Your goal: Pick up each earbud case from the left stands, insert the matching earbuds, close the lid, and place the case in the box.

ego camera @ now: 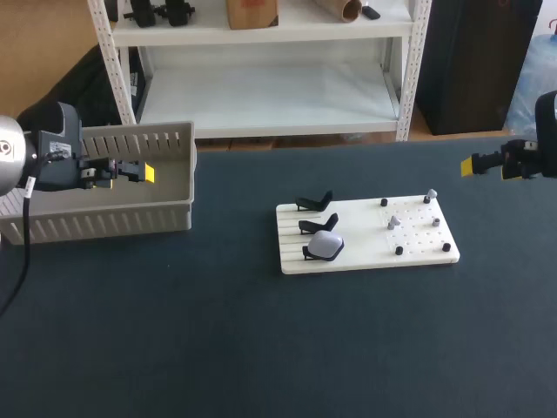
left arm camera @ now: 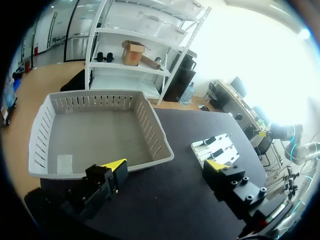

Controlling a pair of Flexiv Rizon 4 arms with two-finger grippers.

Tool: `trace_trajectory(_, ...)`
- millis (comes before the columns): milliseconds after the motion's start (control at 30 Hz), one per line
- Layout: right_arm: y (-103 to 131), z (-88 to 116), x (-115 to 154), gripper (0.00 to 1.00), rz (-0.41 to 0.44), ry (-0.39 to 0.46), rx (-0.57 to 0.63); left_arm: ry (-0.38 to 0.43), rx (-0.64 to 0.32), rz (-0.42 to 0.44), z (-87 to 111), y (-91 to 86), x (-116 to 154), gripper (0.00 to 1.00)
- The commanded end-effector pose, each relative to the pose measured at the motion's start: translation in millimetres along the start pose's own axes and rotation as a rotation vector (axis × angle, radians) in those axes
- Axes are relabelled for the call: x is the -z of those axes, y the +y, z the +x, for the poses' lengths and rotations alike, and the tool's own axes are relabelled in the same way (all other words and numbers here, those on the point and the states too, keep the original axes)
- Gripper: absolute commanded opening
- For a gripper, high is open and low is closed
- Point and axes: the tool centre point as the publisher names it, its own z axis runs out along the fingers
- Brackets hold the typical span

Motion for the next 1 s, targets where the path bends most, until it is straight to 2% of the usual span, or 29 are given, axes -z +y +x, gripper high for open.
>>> trace_trajectory(33, 0, 0, 0, 1.00, -0.001, 0.001, 0.000, 0.006, 0.000, -0.003, -1.5, -0.5, 0, 1.00)
trace_trajectory(367, 0, 0, 0, 1.00, -0.001, 0.001, 0.000, 0.006, 0.000, -0.003, -1.5, -0.5, 0, 1.00)
trace_trajectory(467, 0, 0, 0, 1.00, -0.001, 0.001, 0.000, -0.021, -0.261, 0.138, -7.3, -12.8, 3, 1.00)
trace_trajectory(500, 0, 0, 0, 1.00, -0.001, 0.001, 0.000, -0.065, -0.356, 0.200, -7.4, -17.1, 6, 1.00)
trace_trajectory(600, 0, 0, 0, 1.00, -0.001, 0.001, 0.000, -0.112, -0.648, 0.306, -2.1, -30.9, 14, 1.00)
trace_trajectory(667, 0, 0, 0, 1.00, -0.001, 0.001, 0.000, -0.159, -0.858, 0.412, 2.0, -38.9, 20, 1.00)
trace_trajectory(733, 0, 0, 0, 1.00, -0.001, 0.001, 0.000, -0.212, -1.002, 0.541, 7.0, -45.8, 27, 1.00)
trace_trajectory(767, 0, 0, 0, 1.00, -0.001, 0.001, 0.000, -0.212, -1.073, 0.581, 9.2, -49.5, 30, 1.00)
trace_trajectory(867, 0, 0, 0, 1.00, -0.001, 0.001, 0.000, -0.161, -1.237, 0.649, 12.5, -60.1, 29, 1.00)
trace_trajectory(1000, 0, 0, 0, 1.00, -0.001, 0.001, 0.000, -0.161, -1.237, 0.649, 12.5, -60.1, 29, 1.00)
